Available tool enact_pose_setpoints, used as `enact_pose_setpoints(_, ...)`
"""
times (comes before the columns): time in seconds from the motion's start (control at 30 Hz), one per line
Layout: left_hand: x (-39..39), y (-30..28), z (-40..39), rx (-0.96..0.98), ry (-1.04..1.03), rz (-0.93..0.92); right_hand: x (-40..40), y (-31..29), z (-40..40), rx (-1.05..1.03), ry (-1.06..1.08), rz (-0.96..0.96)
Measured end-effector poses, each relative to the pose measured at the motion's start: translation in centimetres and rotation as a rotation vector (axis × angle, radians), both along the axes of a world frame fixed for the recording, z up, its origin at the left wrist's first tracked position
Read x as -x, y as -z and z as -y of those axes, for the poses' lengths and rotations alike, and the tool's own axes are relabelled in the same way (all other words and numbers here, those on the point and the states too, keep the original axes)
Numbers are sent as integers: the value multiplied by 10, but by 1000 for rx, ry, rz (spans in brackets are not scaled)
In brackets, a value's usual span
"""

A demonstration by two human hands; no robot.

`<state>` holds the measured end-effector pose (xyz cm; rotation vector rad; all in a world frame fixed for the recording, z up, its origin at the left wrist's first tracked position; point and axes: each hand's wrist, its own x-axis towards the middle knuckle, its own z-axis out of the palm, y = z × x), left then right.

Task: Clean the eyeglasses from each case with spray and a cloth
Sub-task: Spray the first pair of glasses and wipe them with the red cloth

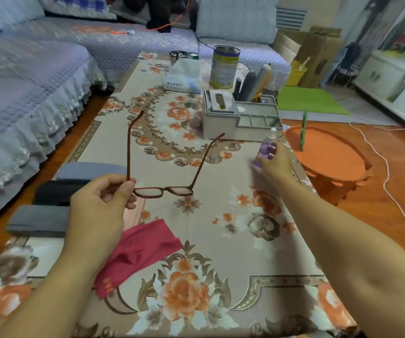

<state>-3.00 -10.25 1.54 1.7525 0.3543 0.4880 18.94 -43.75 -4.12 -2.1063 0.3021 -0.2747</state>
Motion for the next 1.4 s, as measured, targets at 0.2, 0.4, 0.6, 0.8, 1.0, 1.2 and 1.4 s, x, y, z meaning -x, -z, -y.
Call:
enact_pose_setpoints(0.2,4,-10,-8,8,-99,71,76,-17,-22,147,25,88)
enact_pose_setpoints(0.4,2,-20,-24,-7,-181,111,173,-40,-87,319,-833,-293)
enact_pose_setpoints(0.6,5,-18,-27,-38,-219,110,195,-25,-153,513,-639,-306)
enact_pose_setpoints(0.8,5,-18,-33,-54,-241,122,199,-9,-176,526,-712,-272)
enact_pose_setpoints(1.0,4,-17,-32,-60,-225,125,176,-63,-124,69,-761,-242)
enact_pose_setpoints(1.2,7,-18,2,-93,13,203,170,-114,-31,175,-616,4)
enact_pose_setpoints(1.4,14,-6,41,-173,293,240,171,-114,10,142,-506,61)
